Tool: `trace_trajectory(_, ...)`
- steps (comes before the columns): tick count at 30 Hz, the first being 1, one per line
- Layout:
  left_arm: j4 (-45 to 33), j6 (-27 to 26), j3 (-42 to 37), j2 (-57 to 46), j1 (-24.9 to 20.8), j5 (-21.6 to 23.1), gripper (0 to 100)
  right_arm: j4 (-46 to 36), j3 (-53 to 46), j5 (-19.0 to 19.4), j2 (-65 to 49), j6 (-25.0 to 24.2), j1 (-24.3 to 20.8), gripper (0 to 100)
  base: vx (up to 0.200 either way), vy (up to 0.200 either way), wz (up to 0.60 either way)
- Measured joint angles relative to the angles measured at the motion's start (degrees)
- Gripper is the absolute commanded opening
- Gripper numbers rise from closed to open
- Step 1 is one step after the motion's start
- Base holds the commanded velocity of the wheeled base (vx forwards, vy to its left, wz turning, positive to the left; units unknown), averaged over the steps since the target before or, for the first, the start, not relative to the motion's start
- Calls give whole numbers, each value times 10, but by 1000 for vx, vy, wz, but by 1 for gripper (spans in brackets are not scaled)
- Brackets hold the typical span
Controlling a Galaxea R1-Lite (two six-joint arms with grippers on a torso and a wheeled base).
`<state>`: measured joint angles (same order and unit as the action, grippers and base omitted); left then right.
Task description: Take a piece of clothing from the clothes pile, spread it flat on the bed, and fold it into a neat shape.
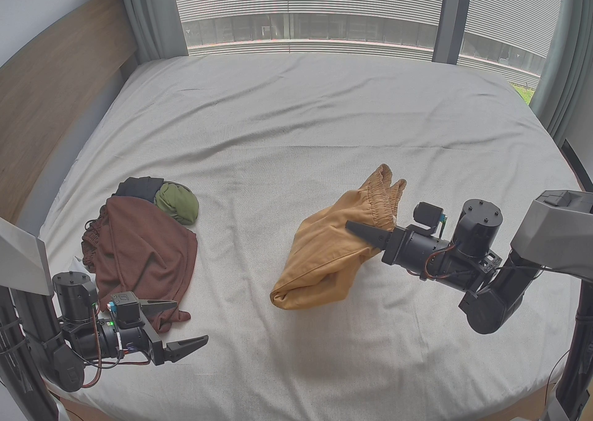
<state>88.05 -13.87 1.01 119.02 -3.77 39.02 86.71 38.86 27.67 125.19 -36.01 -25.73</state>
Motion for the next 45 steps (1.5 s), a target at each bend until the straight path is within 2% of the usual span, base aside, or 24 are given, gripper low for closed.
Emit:
trace_trajectory(11, 0, 0, 0, 1, 0, 0, 100, -83, 93, 0, -3, 0, 3, 0, 0, 0, 0)
trace_trajectory(30, 0, 0, 0, 8, 0, 0, 100, -268, 335, 0, 31, -1, 15, 0, 0, 0, 0)
trace_trajectory(45, 0, 0, 0, 15, 0, 1, 100, -300, 404, 0, 81, 0, 25, 0, 0, 0, 0)
